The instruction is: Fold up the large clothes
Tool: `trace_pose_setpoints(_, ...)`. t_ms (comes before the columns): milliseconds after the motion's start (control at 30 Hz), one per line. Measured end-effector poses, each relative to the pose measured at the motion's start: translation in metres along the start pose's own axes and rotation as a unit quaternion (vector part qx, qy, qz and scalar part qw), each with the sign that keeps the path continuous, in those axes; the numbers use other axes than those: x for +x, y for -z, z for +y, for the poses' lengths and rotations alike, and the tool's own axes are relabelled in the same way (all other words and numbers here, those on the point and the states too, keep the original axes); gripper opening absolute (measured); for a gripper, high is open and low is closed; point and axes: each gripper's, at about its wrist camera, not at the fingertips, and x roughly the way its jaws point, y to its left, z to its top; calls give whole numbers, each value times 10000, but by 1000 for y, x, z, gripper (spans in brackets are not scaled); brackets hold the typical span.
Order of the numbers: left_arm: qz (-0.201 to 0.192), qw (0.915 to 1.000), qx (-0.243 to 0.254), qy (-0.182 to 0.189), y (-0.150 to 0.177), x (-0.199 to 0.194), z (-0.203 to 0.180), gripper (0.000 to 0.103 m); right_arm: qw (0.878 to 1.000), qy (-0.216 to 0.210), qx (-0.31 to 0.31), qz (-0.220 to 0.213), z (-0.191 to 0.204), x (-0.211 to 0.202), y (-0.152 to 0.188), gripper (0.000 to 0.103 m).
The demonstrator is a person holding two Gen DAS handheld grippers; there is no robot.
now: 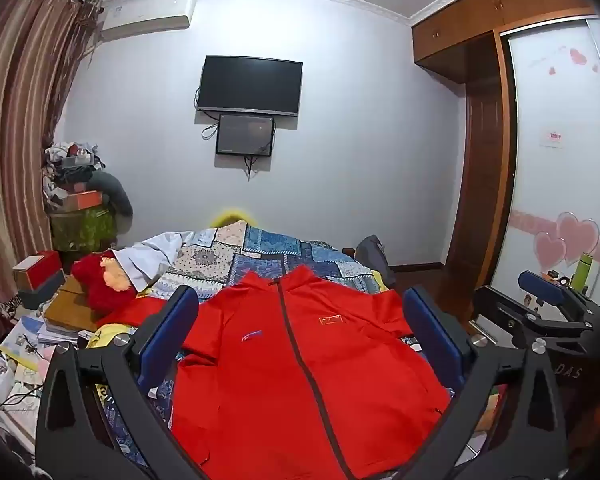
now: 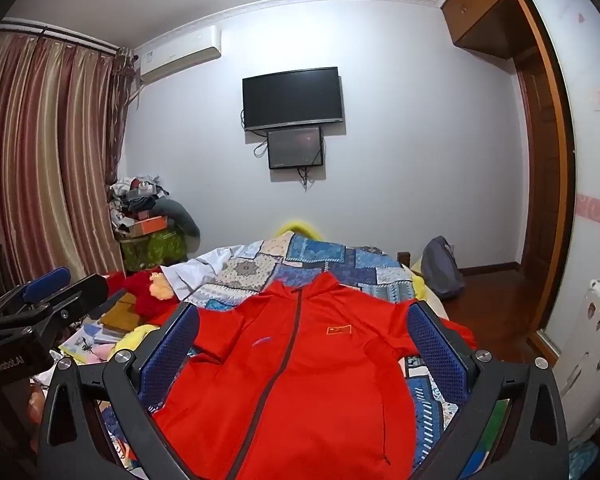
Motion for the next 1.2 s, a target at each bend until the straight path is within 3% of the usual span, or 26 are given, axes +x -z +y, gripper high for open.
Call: trace_pose_setpoints(1200,128,9997,-12,-204,3,20,6,103,10000,-5,-39,33,8,9,8,103)
